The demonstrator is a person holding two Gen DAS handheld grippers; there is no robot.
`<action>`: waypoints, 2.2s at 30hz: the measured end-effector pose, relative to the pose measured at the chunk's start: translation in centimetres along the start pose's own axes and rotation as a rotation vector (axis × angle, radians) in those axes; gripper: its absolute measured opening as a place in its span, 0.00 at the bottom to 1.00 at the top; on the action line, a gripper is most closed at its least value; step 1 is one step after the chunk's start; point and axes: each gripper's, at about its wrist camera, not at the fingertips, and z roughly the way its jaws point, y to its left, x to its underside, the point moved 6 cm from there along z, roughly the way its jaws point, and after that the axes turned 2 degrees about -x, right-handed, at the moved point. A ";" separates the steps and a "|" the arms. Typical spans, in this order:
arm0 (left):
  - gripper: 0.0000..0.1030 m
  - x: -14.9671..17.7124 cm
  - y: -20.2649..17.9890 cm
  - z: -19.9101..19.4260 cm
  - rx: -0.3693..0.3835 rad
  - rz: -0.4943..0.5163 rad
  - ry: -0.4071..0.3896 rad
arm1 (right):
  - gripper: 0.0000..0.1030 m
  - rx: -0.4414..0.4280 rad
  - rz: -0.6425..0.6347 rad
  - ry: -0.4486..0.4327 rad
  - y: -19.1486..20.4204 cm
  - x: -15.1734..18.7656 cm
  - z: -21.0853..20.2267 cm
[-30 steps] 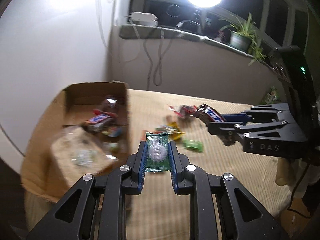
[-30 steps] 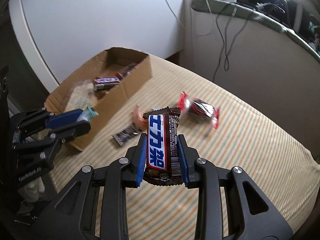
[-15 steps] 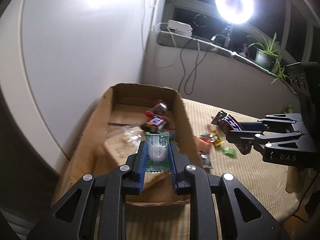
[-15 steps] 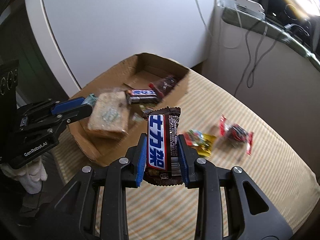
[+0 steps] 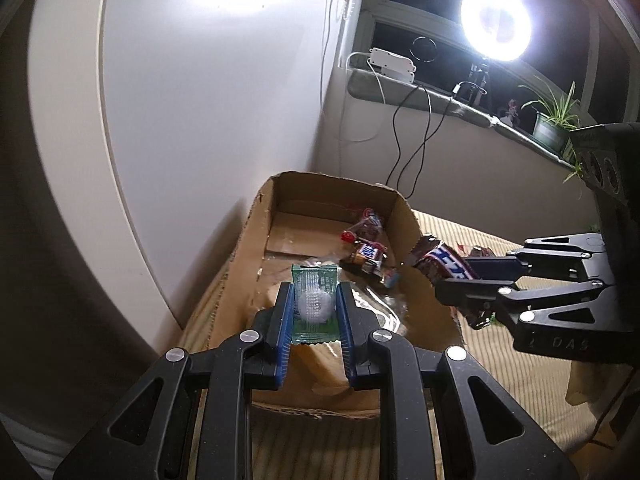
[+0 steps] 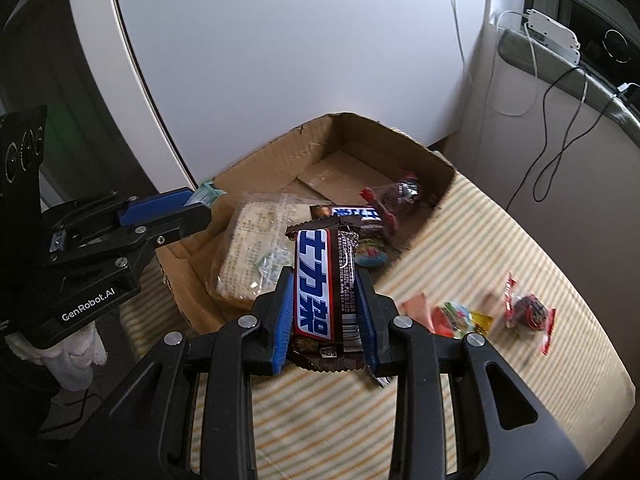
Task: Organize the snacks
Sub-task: 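Carry the Snickers bar and mint candy into the box and release both, then move both tools back to the snacks and grasp the red chocolate with the right tool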
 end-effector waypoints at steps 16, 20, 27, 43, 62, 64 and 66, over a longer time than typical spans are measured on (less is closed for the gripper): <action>0.19 0.2 1.0 0.9 -0.020 -0.009 0.019 | 0.29 -0.027 -0.002 0.046 0.5 -1.1 3.2; 0.20 0.2 1.1 1.0 -0.029 -0.012 0.021 | 0.29 -0.027 -0.003 0.040 0.4 -1.2 3.3; 0.50 -0.1 1.1 0.7 -0.052 -0.013 0.005 | 0.69 -0.005 -0.008 -0.006 0.1 -1.6 2.2; 0.50 -0.2 -0.6 -0.8 -0.026 0.006 -0.017 | 0.73 0.071 0.054 -0.064 -3.4 -1.5 -1.4; 0.50 0.2 -10.2 -0.9 0.123 0.108 -0.001 | 0.73 0.257 0.153 -0.131 -13.9 2.8 -7.4; 0.50 0.5 -11.5 -0.8 0.142 0.121 0.008 | 0.73 0.263 0.167 -0.126 -15.0 3.3 -7.6; 0.50 0.8 -13.0 -0.5 0.163 0.136 0.023 | 0.73 0.258 0.187 -0.115 -16.3 3.8 -7.6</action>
